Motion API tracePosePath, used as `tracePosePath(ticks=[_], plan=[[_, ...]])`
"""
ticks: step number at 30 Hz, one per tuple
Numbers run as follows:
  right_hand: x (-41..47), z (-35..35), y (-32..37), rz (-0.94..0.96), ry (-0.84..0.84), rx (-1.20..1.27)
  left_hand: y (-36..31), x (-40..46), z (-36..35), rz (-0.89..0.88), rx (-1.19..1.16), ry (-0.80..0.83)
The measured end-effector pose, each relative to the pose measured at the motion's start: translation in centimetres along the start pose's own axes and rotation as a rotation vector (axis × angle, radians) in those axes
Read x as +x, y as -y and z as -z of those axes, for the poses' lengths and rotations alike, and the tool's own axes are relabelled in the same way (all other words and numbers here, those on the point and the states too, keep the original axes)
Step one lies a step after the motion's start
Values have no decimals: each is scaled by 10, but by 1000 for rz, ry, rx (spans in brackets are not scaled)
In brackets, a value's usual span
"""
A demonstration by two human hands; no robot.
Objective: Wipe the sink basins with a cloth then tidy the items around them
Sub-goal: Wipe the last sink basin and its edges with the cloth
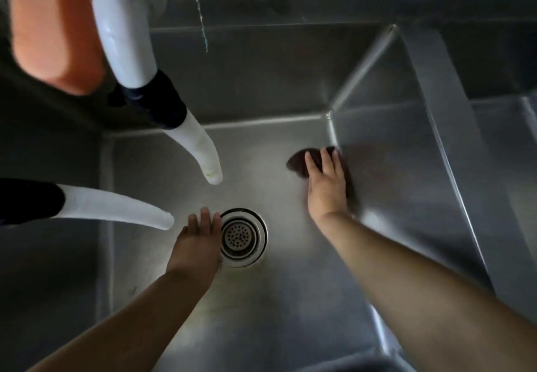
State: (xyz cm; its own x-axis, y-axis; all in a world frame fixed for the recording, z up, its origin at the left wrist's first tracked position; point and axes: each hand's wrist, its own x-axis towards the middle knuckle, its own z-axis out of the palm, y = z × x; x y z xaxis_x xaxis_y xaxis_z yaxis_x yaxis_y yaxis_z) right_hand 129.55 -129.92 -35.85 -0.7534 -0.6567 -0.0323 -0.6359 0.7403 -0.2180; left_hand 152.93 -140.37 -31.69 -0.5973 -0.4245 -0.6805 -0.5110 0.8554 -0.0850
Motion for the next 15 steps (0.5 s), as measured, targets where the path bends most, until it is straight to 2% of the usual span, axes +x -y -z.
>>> tracePosePath(ticks=[2,4,6,8,12,15], plan=[[43,-1,1,55,-25,-4,1,1,2,-8,1,13],[70,-6,7,24,-52,36,1,1,3,-16,4,10],[78,-13,21,-58,-119,103,1,1,5,-16,17,28],[70,-20,34,-58,-151,162,1,0,6,-15,23,50],[30,-26,40,149,-154,237,-1,0,8,-12,19,58],[-9,-32,40,373,-105,212,-2,-1,11,7,21,78]])
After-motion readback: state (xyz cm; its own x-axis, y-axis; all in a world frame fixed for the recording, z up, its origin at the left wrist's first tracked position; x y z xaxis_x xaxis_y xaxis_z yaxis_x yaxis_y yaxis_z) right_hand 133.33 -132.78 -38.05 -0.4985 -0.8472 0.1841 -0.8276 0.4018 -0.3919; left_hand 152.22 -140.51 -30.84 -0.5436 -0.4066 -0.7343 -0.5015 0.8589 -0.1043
